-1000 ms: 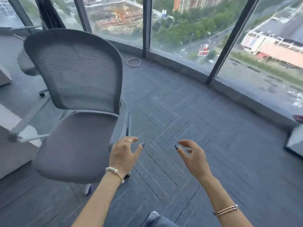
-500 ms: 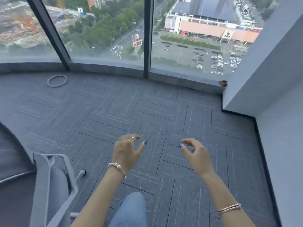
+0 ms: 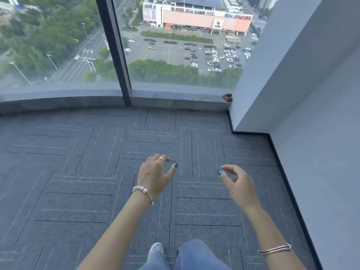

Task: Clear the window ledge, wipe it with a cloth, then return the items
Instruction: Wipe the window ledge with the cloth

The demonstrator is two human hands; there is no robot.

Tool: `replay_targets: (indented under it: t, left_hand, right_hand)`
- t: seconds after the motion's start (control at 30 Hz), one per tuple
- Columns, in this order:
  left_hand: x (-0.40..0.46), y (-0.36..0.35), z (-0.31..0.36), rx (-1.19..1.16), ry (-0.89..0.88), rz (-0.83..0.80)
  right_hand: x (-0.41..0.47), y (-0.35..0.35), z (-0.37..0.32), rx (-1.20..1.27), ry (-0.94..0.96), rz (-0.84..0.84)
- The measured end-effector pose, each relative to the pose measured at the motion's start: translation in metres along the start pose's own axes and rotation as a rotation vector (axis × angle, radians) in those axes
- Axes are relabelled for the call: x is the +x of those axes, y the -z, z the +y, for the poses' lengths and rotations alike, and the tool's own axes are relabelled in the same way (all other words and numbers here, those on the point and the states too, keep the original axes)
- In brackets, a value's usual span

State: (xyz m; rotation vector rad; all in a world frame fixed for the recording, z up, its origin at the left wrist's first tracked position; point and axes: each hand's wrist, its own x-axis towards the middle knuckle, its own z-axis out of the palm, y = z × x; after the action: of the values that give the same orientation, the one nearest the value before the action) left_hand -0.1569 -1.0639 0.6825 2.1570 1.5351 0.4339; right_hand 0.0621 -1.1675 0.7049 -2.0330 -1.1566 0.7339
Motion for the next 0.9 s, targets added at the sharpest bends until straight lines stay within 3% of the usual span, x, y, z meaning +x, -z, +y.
replay_targets:
  t: [0.27,0.57,0.9]
  left_hand:
    - [0.170,-0.040,0.056,-0.006,-0.067,-0.067]
    - [0.358,-0.097,0.120,0.004,-0.006,-0.101]
    - [0.558,-0.139,0.134,-0.001,0.014,-0.119]
  right_hand:
    - [0.168,0.035,0.008,0.036,-0.032,0.061]
    - [0.377,0.095,0.041,0.073,-0.057,0.012]
    - [0.576,0.096,0.045,0.091,-0.114,-0.001]
